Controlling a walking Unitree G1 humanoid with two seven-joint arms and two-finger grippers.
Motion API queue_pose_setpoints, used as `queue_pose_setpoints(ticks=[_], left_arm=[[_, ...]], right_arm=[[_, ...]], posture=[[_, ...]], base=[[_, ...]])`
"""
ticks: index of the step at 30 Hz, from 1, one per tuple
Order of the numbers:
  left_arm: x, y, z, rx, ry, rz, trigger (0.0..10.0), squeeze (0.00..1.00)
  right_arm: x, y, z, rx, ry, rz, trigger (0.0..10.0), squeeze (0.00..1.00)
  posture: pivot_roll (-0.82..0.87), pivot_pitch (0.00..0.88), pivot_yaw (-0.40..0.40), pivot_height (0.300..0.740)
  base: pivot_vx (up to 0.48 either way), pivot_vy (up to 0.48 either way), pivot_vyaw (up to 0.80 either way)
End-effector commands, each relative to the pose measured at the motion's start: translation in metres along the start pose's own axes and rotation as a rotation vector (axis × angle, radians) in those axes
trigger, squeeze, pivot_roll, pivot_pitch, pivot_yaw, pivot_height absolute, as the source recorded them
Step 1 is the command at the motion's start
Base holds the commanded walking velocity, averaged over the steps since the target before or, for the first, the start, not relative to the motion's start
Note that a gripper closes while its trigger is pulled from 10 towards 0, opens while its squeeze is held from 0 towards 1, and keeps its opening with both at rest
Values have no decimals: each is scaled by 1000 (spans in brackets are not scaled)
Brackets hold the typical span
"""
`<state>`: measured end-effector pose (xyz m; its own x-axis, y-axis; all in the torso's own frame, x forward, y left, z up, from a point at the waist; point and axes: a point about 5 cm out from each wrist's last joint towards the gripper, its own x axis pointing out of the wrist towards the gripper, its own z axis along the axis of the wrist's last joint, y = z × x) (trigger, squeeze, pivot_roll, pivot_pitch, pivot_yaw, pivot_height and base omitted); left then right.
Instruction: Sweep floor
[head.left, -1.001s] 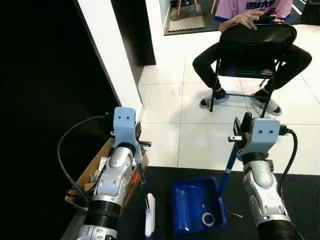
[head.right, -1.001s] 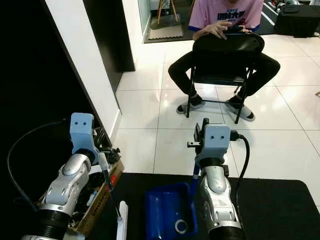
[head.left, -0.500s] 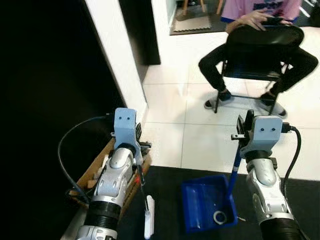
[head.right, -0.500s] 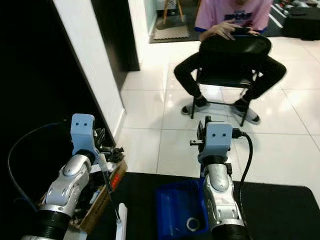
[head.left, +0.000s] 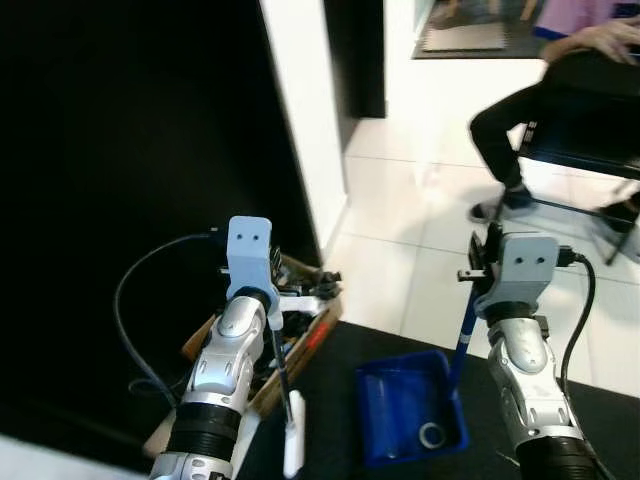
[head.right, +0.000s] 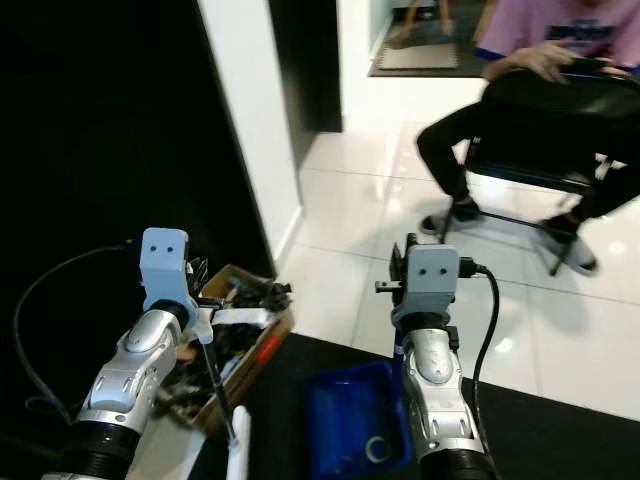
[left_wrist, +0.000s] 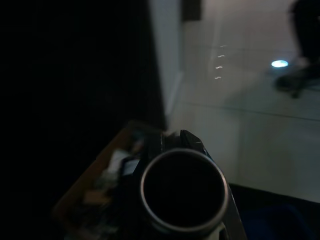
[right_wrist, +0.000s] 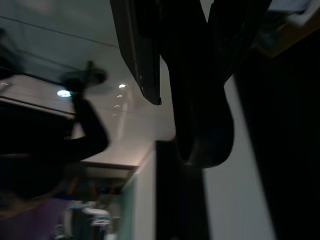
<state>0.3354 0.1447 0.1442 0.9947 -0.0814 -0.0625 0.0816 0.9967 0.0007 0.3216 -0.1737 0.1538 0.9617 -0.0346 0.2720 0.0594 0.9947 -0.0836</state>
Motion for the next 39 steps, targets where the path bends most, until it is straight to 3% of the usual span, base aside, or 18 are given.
queue_pose_setpoints(ticks=[1, 39], left_arm=[[-1, 3, 1, 19, 4, 12, 10000, 0], [1, 4, 1, 23, 15, 10, 10000, 0]], right_arm=[[1, 4, 4, 15, -18, 10, 10000, 0], [-1, 3, 3, 14, -8, -6, 10000, 0]], posture=[[-79, 115, 135, 740], [-79, 124, 144, 740]], base=[[0, 0, 794], [0, 0, 794]])
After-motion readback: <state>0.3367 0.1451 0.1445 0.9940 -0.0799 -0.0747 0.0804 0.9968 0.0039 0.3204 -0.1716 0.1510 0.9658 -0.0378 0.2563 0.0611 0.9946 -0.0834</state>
